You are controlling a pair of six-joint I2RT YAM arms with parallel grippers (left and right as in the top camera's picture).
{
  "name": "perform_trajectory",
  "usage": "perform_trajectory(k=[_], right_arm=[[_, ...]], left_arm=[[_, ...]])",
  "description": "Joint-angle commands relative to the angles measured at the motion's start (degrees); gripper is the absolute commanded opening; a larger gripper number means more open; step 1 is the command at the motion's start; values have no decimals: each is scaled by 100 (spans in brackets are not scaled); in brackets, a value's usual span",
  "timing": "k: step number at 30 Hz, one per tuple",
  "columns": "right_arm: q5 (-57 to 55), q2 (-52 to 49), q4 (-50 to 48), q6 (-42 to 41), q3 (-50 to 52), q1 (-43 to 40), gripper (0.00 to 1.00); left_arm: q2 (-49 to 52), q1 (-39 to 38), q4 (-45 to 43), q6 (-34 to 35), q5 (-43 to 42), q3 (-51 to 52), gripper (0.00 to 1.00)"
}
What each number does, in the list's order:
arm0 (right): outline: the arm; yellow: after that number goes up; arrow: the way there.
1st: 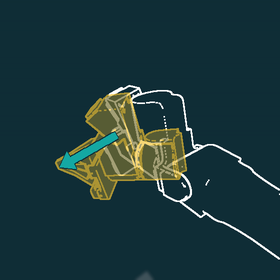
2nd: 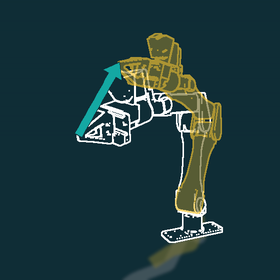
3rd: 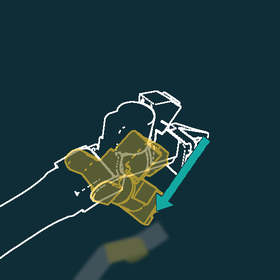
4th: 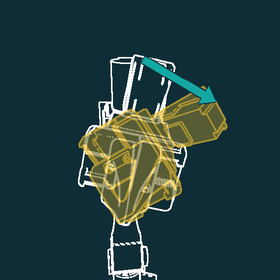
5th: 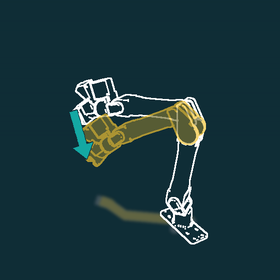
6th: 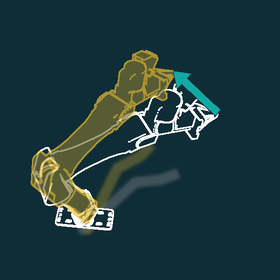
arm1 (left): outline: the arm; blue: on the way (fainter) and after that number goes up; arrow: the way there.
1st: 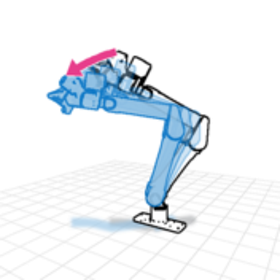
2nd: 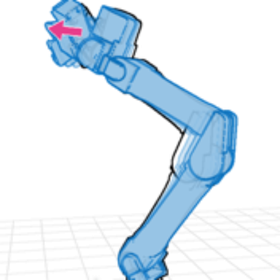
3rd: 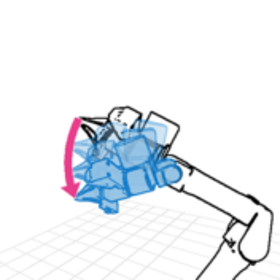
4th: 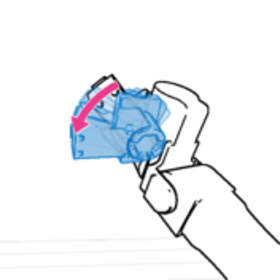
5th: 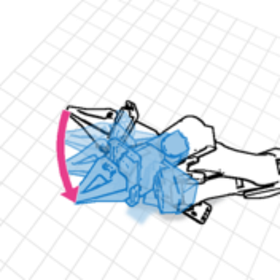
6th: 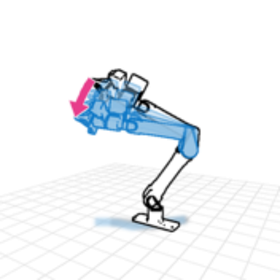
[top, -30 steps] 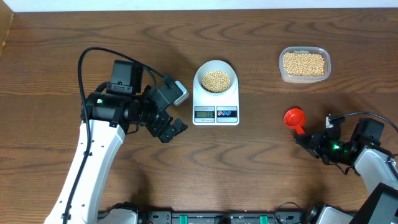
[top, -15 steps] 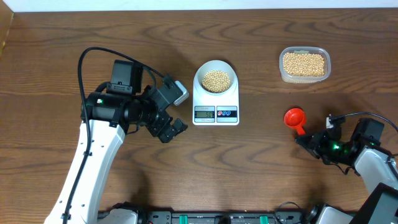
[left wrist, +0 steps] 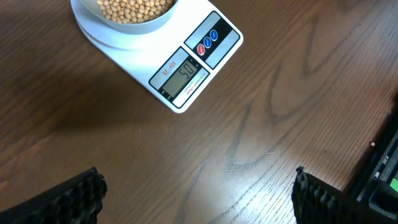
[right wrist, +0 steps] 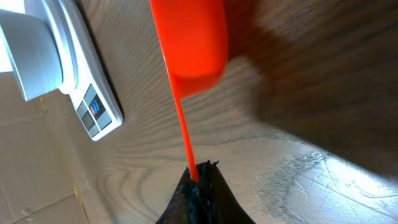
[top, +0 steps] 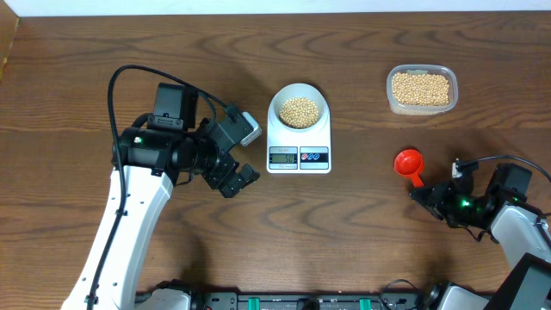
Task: Scoop item into bowl and weigh 50g on scale
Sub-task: 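Lower the red scoop onto the table below the tub with the right gripper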
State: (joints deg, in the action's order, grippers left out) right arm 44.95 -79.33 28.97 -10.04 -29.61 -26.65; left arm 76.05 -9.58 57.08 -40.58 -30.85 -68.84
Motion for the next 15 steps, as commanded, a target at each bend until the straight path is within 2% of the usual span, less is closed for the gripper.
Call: perform_trajectory(k=[1,10,15], right_arm=[[-431,20,15,-87,55,-57,1],[-236,20,33,-157,55,-57,8],[-374,20,153,-170,55,-26,20]], left_arm=[[-83,26,31,-76,50,-76,98],[-83,26,31,-76,50,-76,98],[-83,26,31,-76,50,-76,98]])
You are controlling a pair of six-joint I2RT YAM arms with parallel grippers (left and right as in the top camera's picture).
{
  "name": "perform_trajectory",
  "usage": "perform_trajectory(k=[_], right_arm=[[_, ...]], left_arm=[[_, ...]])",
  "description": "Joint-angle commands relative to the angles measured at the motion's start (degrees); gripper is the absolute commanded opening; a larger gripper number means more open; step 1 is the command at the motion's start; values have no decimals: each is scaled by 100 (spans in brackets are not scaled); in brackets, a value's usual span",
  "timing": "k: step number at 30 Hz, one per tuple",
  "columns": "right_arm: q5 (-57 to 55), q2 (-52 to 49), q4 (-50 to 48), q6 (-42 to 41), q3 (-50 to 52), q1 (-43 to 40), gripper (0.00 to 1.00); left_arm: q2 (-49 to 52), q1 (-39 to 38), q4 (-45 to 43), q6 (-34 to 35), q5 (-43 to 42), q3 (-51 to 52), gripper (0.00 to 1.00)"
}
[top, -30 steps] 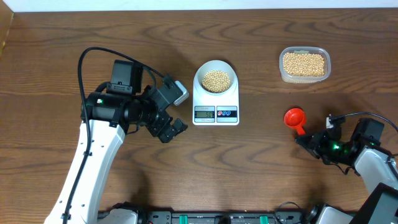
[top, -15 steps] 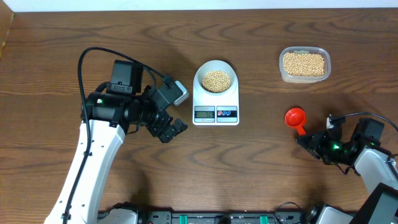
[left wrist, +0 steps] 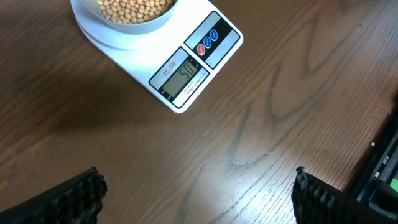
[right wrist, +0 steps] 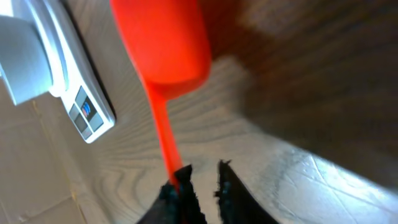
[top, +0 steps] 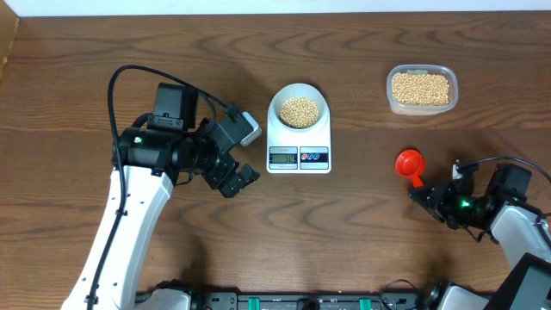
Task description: Scoop item into bowl and weigh 50g on scale
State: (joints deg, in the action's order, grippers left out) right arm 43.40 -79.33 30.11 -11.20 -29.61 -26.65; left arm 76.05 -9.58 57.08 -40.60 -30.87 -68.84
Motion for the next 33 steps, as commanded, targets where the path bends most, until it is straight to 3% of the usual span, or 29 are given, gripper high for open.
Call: perform_trajectory(k=[1,12,15,17,21,33], right_arm=[[-350,20,52,-55,55,-24,22],[-1392,20,-166,11,55,-24,54],[-1392,20,-304,48,55,-24,76],[-1394,20,-374,221,55,-15,99],[-1443,20,-466,553,52,72,99],[-1904,20,-1296,553,52,164,99]], left_arm=[[-83,26,31,-74,52,-76,98],[-83,26,31,-74,52,-76,98],[-83,26,31,-74,52,-76,98],[-83,26,31,-74,52,-76,98],[-83,26,31,-74,52,-76,98],[-83,26,31,-74,52,-76,98]])
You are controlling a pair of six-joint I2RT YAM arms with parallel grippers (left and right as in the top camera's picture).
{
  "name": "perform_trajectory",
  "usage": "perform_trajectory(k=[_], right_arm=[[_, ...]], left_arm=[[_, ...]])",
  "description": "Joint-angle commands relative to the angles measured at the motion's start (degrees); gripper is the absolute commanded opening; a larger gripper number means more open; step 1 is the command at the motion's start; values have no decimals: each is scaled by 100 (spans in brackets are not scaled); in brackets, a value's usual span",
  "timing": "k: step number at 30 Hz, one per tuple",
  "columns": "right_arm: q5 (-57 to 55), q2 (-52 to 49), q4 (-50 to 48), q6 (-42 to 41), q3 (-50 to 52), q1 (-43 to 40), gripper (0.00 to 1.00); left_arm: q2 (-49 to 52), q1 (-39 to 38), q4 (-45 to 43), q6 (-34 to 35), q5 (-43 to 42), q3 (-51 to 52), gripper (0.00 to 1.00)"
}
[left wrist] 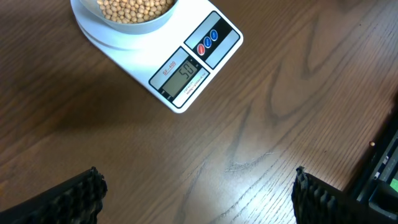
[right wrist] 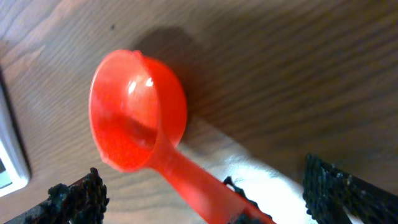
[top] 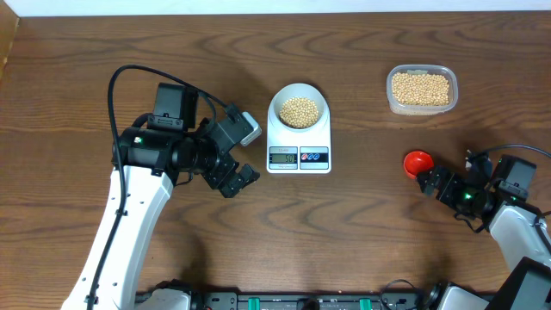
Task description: Scoop item into bowl and weigh 50g on scale
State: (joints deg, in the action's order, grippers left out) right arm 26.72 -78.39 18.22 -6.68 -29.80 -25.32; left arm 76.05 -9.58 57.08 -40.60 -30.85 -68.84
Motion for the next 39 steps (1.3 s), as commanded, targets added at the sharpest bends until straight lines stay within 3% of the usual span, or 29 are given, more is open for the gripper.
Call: perform_trajectory(k=[1,30,39], right_arm=[[-234,-74,-179,101,70,31,99],[297,1147,-1032,-142,52,31,99],[57,981,-31,317,57,667,99]], left_arm=[[-83,26,31,-74,50,-76,98],[-83,26,31,-74,50,-76,98],[-83,26,31,-74,50,-76,98]])
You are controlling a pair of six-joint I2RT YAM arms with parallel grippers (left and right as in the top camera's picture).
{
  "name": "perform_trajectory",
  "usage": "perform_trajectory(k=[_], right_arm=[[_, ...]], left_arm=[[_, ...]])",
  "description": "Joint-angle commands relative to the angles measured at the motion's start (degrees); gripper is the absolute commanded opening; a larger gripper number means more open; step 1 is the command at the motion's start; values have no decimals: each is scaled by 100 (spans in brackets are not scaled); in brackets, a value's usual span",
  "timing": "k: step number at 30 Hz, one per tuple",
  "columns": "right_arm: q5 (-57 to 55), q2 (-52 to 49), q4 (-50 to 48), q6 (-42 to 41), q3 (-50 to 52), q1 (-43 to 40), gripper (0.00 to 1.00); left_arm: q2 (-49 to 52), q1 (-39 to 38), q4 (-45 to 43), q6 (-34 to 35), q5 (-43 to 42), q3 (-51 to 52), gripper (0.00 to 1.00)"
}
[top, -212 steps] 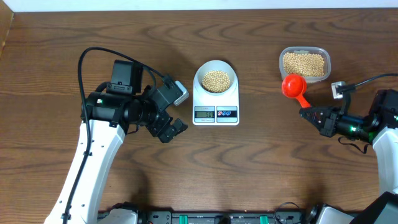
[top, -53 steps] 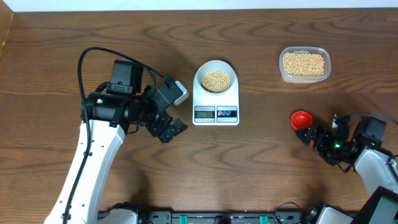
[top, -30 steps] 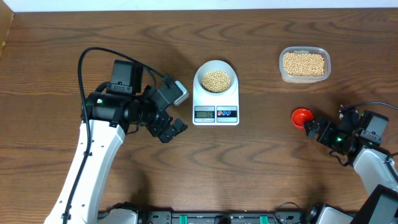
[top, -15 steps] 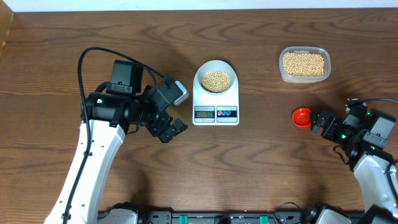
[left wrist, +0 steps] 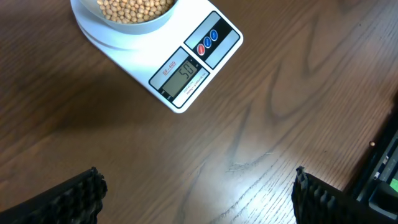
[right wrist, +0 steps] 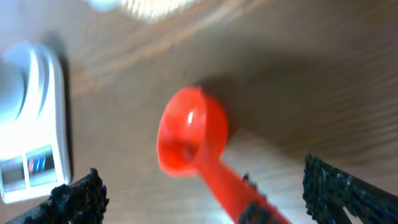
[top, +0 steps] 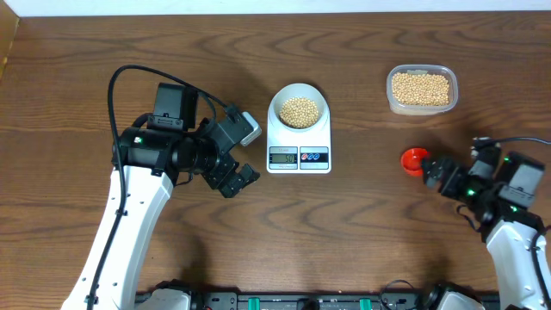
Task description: Scoop item into bowl and weigh 50g on scale
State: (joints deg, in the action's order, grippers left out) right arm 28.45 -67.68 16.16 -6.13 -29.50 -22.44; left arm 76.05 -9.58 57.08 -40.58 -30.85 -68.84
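The white bowl [top: 298, 108] of soybeans sits on the white scale [top: 299, 156]. In the left wrist view the scale's display [left wrist: 185, 76] reads about 50. The red scoop [top: 414, 160] lies on the table right of the scale, its cup empty [right wrist: 189, 134]. My right gripper [top: 441, 170] is open, and the scoop's handle lies between its spread fingers [right wrist: 81, 196]. My left gripper [top: 234, 179] hangs open and empty left of the scale; its fingers [left wrist: 78, 193] show at the bottom of its wrist view.
A clear tub [top: 421, 89] of soybeans stands at the back right, beyond the scoop. The scale's edge [right wrist: 34, 155] shows at the left of the right wrist view. Bare wooden tabletop [top: 344, 232] lies in front of the scale.
The right wrist has shifted and turned, so its view now takes in the scale. The scoop's cup sits slightly further left. Both grippers remain open and the left arm has not moved.
My right gripper was first shut on the red scoop's handle, right of the scale. Half a second later its jaws had begun to part. Then it stood wide open with the scoop lying between its fingers, as now. The scale read about 50 throughout.
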Motion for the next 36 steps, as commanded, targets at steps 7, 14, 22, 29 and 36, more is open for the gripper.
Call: perform_trajectory(k=[7,14,22,29,36], right_arm=[[-1637,-90,245,474,24,977,99],[-273,-90,376,553,24,1016,99],[-2310,-76,407,-254,20,1012,99],[-2179,-76,385,103,-76,1012,99],[-2796,-52,146,-389,-96,1012,99]], left_arm=[[-83,26,31,-76,50,-76,98],[-83,26,31,-76,50,-76,98],[-83,26,31,-76,50,-76,98],[-83,26,31,-76,50,-76,98],[-83,26,31,-76,50,-76,98]])
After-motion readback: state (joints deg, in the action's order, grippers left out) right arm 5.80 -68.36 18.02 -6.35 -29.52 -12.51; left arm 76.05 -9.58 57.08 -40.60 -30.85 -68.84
